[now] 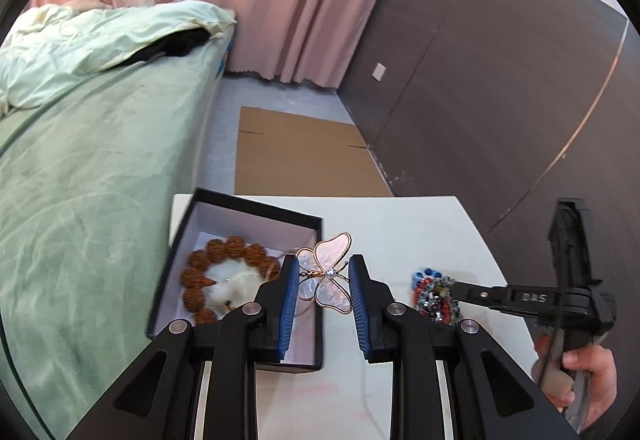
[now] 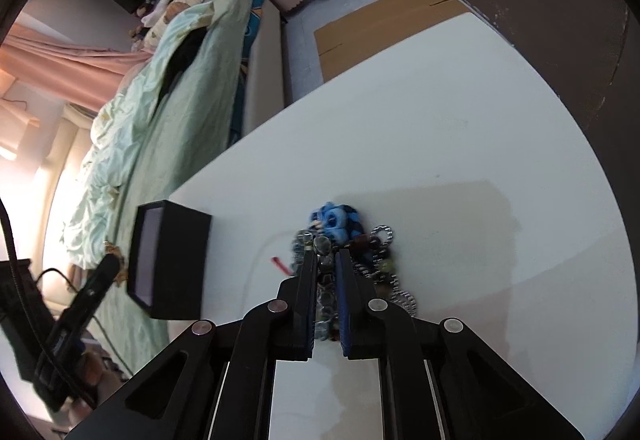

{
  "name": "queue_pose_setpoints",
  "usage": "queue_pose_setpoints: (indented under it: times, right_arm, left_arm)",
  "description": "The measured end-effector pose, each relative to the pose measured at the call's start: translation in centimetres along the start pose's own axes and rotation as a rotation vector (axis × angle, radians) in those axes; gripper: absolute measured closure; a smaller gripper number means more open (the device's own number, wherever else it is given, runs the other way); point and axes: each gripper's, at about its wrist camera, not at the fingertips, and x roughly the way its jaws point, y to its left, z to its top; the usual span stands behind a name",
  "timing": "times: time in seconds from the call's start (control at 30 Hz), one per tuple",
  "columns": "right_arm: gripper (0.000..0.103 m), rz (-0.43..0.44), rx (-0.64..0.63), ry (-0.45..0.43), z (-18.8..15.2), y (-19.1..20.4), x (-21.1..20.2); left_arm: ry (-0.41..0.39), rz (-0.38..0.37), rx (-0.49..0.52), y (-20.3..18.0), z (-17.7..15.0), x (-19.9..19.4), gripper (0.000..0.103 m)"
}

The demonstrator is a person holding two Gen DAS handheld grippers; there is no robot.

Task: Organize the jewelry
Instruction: 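Carry butterfly pendant into box with left gripper while right gripper grasps grey bracelet, then carry the grey bead bracelet into the black box and open the right gripper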

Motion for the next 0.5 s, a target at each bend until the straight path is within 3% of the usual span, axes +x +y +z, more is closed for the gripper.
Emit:
queue_pose_setpoints:
  times: [0.2,0.23,0.3,0.37,0.5]
  right_arm:
    - [0.092,0.059,-0.023,-0.037,-0.7,2.1,-1.6]
    - [0.092,0.069,-0.026,-0.043,-0.9,2.5,-1.9]
    - [0.093,0.093,-0.027,-0.055,-1.2,3.3,-2.3]
    - [0.093,0.115,-0.033,-0.069,-1.4,4.1,-2.7]
    - [0.092,0.178,-0.056,-0.104,-1.8,6.2,-3.5]
  left_arm:
    - [0.005,0.057,-0.037,1.2,0.1,-0.2,0.072]
    - [0.014,0.064,-0.044,1.3,0.2,-0.1,0.067]
    - [0.028,0.069,-0.061,1.7,0.1,-0.1,0.036]
    - [0.001,0.061,-0.071,1.9,0.0,-0.6,0.028]
    - [-0.019,0.060,-0.050,1.9,0.3,-1.5,0.026]
